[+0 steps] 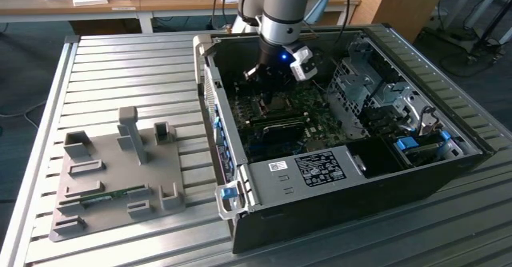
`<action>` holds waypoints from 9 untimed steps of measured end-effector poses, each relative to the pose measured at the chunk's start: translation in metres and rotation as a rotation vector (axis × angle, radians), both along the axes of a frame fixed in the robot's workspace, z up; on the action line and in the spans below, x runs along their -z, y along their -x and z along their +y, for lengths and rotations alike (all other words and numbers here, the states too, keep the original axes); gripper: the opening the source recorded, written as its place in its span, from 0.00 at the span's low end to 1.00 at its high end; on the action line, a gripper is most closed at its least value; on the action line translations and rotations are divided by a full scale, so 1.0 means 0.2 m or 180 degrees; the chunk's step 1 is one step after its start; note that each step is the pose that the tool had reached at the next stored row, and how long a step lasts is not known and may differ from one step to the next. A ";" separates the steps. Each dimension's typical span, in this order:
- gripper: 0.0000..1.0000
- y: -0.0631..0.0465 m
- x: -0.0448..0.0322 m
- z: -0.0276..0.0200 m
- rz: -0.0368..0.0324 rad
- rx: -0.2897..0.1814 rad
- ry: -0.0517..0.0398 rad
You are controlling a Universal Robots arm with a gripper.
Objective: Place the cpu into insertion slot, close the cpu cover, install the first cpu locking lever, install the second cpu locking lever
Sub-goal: 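Close the cpu cover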
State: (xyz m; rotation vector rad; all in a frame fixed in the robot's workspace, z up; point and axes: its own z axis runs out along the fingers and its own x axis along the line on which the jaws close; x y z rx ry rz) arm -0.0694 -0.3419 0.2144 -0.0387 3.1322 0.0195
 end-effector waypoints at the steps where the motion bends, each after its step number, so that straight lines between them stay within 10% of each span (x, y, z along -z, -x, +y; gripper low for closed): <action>1: 0.11 0.00 0.002 0.000 0.0000 0.0000 0.0000; 9: 0.11 0.00 0.004 0.005 0.0000 0.0000 -0.0001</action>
